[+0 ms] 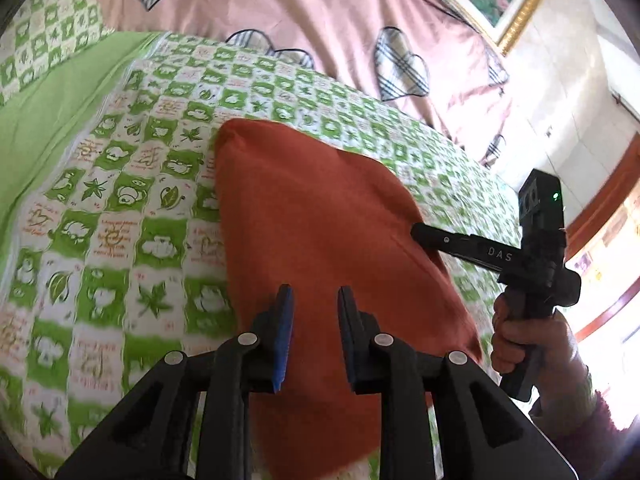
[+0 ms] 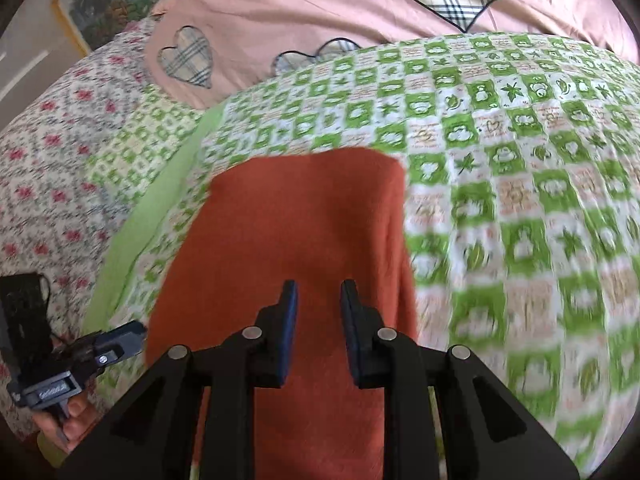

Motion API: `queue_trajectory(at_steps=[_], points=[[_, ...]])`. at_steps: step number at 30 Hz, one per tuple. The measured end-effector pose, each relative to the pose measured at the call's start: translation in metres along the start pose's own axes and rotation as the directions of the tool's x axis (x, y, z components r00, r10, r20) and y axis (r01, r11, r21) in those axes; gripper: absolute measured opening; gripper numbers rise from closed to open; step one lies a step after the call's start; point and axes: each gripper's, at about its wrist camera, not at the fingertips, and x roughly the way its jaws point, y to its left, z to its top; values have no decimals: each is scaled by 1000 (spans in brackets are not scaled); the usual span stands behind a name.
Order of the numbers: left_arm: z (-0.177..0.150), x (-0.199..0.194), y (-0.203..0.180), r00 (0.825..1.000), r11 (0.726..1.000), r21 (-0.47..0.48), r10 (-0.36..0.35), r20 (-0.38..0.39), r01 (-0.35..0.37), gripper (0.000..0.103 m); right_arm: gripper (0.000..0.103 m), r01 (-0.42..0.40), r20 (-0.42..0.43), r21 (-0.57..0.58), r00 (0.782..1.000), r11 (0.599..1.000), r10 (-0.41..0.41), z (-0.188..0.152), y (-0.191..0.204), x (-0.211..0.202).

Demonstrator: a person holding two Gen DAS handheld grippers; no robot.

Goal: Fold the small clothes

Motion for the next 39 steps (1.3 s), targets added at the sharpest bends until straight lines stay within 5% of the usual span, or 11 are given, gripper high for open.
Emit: queue_trajectory(at_steps=[4, 8, 18, 21, 24, 27, 39], points=[[-2, 33, 22, 997, 997, -71, -15, -76, 10, 16, 13, 52, -48, 6, 997, 999, -52, 7, -20, 28], [-5, 28, 22, 998, 997, -73, -15, -60, 11, 16, 3, 48, -13, 46, 999, 998, -48, 11, -30, 26], [-53, -34, 1, 999, 999, -20, -46, -11, 45, 22, 7, -12, 25, -30, 1000, 999, 13, -43, -1, -43], [-72, -27, 0, 997, 999, -10, -40, -60, 40, 22, 8, 17, -1, -49, 1000, 999, -17, -71, -2, -52], [-83, -13, 7, 995, 1000, -8, -9, -99, 9, 21, 7, 134, -38, -53, 990, 990, -136, -89, -20, -47], [-83, -11, 2, 996, 1000, 6, 15, -89, -15, 21, 6, 82, -29, 10, 996, 997, -82, -99, -38, -43], [-88, -15, -7, 994, 997, 36, 76, -84, -73, 22, 5, 135, -20, -49, 990, 990, -136, -105, -26, -44]])
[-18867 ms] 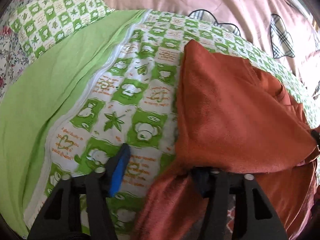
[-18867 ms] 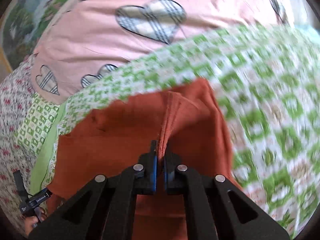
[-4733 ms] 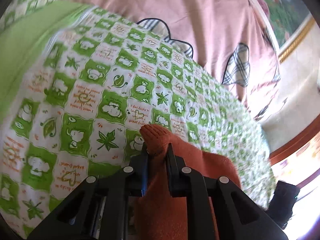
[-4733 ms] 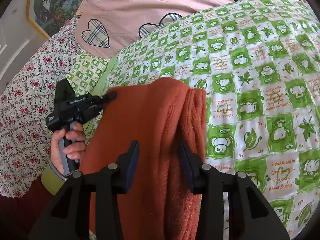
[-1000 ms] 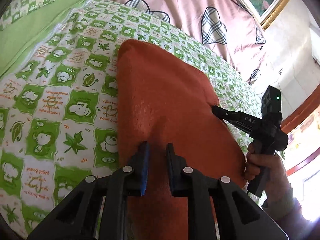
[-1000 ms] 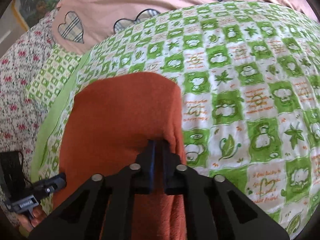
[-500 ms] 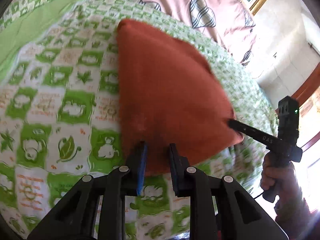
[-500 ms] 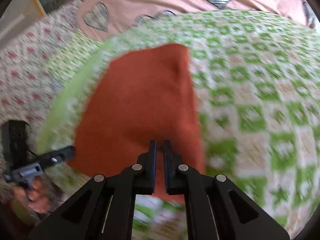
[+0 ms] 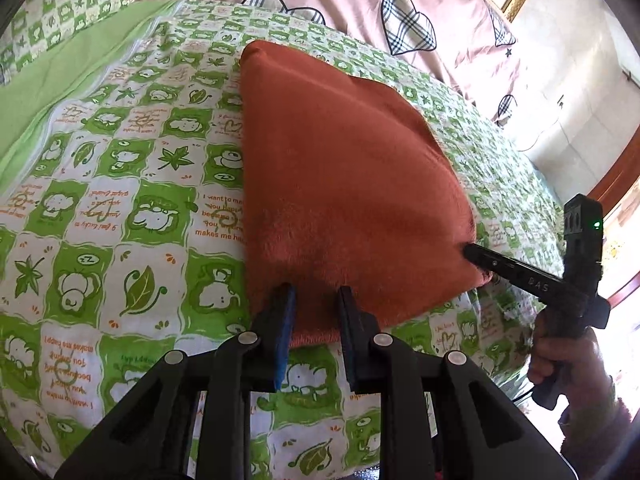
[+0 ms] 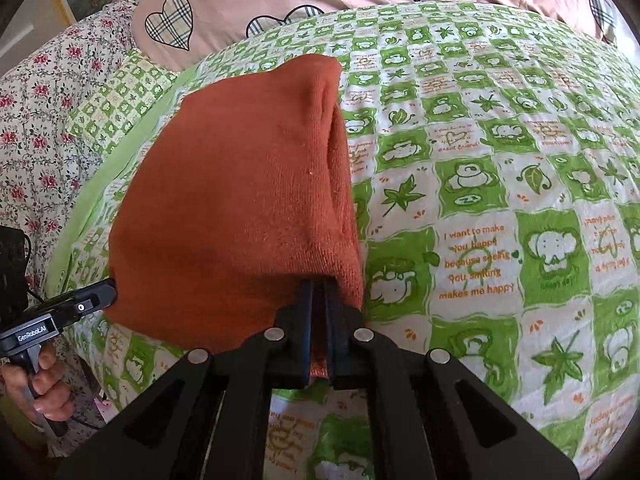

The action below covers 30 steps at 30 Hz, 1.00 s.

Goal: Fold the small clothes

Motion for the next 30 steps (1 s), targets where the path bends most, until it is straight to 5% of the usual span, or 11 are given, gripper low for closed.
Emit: queue_trajectory(at_steps=[6, 9, 11, 15, 19, 30], points=[[-9, -11, -6, 999, 999, 10, 40, -9, -40, 26, 7, 49, -17, -12, 999, 999, -49, -10, 3, -17], [-16, -20, -8, 998, 998, 12, 56, -19, -56, 35, 13, 100, -17, -22, 995, 995, -101, -19, 5, -29], [-20, -25, -10, 996, 996, 21, 88, -18, -87, 47, 17, 86, -15, -4, 996, 996, -86, -26, 4, -38], [-35, -34, -12, 990, 989, 41, 142, -26, -141, 54, 18, 58, -4, 7, 998, 998, -58, -39, 9, -54], [-51, -43, -8, 985, 986, 37, 166, -38, -165, 65, 40, 33, -2, -12, 999, 999, -33, -50, 21, -63], [-75, -67, -4, 965, 964, 56, 262, -13, -261, 81, 71, -30, -27, -101, 999, 994, 28, -81, 48, -72]])
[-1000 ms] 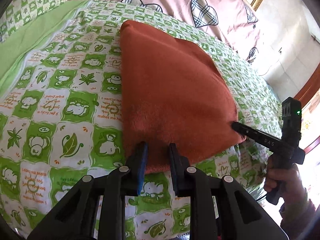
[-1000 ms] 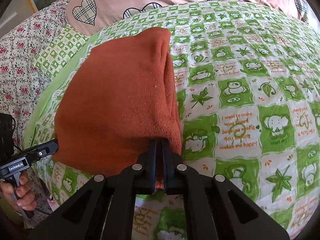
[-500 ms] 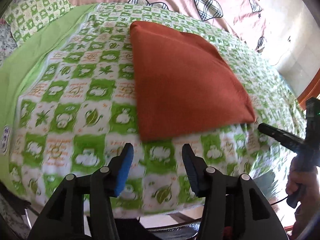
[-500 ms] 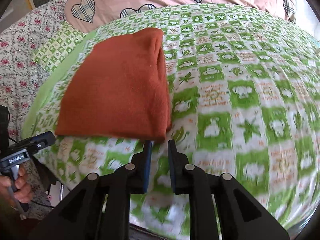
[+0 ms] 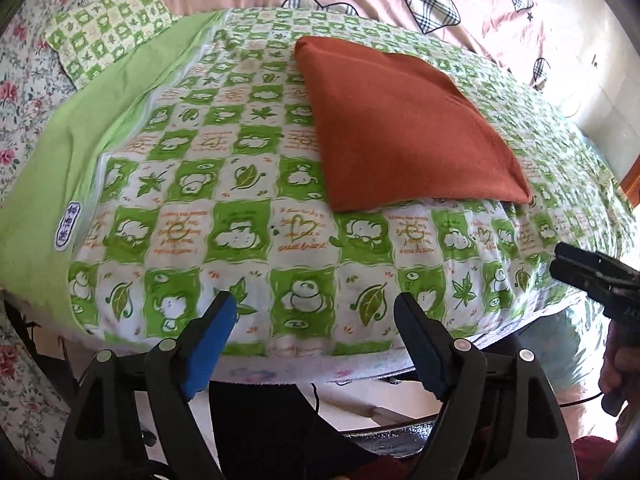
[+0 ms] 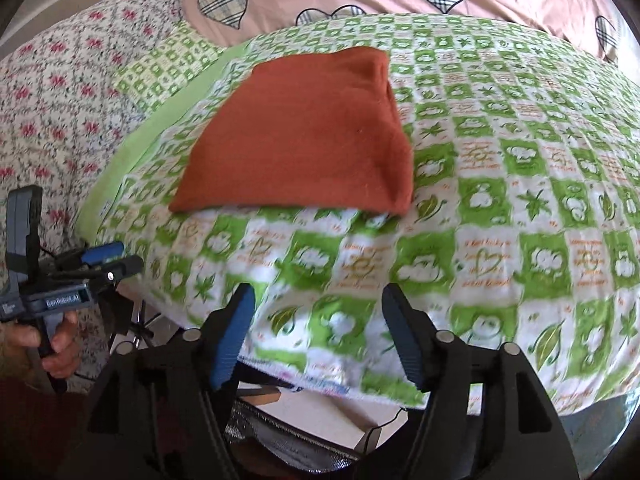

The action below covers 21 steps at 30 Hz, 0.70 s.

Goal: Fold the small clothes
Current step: 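Open both grippers and pull them back from the folded sweater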

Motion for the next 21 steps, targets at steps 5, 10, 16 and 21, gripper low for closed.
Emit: queue_trajectory(at_steps=[5, 10, 16, 21], points=[[8, -6, -1, 998, 999, -6, 34, 46, -34, 82, 78, 1, 16, -8, 1000, 1000, -1, 1, 3, 1], [23, -4, -13, 996, 998, 18, 59, 73, -60, 89, 87, 17, 39, -29, 999, 999, -16, 13, 6, 3], [31, 5, -26, 995, 994, 62, 83, 64, -87, 93, 88, 26, 36, -44, 999, 999, -24, 26, 7, 10], [40, 11, -26, 992, 990, 71, 114, 57, -118, 93, 89, 30, 29, -53, 999, 998, -29, 38, 6, 18]])
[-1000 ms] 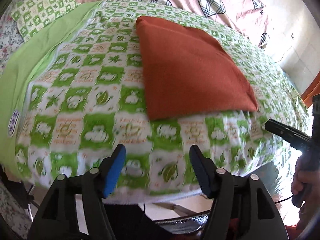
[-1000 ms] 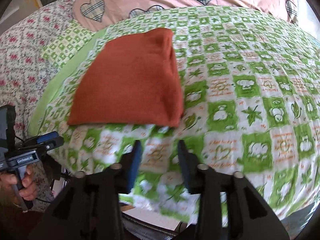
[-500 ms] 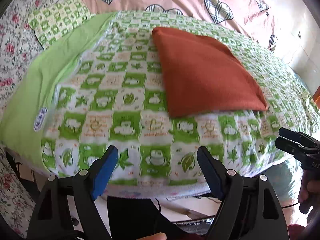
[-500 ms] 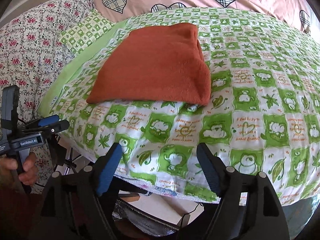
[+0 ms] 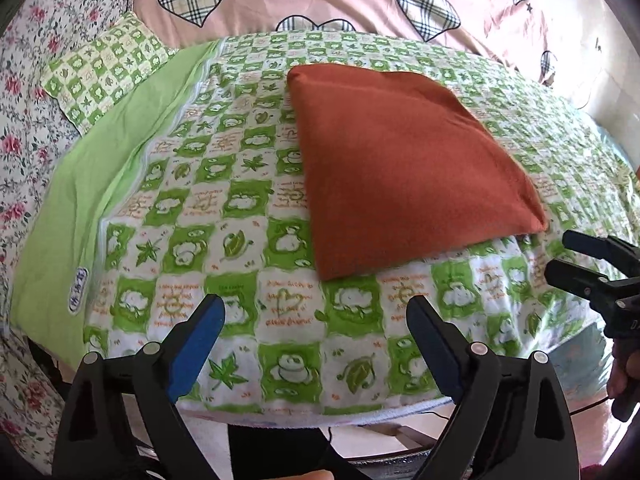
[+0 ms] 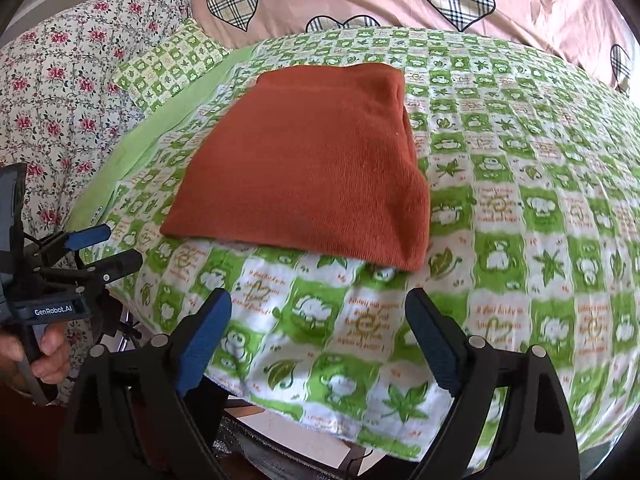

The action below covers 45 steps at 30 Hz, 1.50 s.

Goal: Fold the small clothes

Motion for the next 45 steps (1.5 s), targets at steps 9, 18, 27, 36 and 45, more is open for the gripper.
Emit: queue_trajectory(at_steps=[9, 18, 27, 36, 45], points=[[11, 11, -4, 998, 998, 7, 56, -29, -56, 93, 93, -2, -13, -11, 1000, 1000, 2, 13, 3, 9], [19, 15, -7, 996, 996, 22, 84, -43, -83, 93, 95, -1, -34, -24, 999, 1000, 0, 23, 4, 18], [30, 16, -11, 993, 993, 34, 117, -30, -116, 93, 95, -2, -47, -38, 999, 999, 0, 34, 2, 24], [42, 20, -11, 991, 991, 26, 131, -17, -131, 93, 96, 4, -28, -51, 1000, 999, -5, 52, 1, 24], [48, 26, -15, 990, 990, 31, 139, -23, -138, 93, 96, -11, -43, -51, 999, 999, 8, 60, 1, 33]])
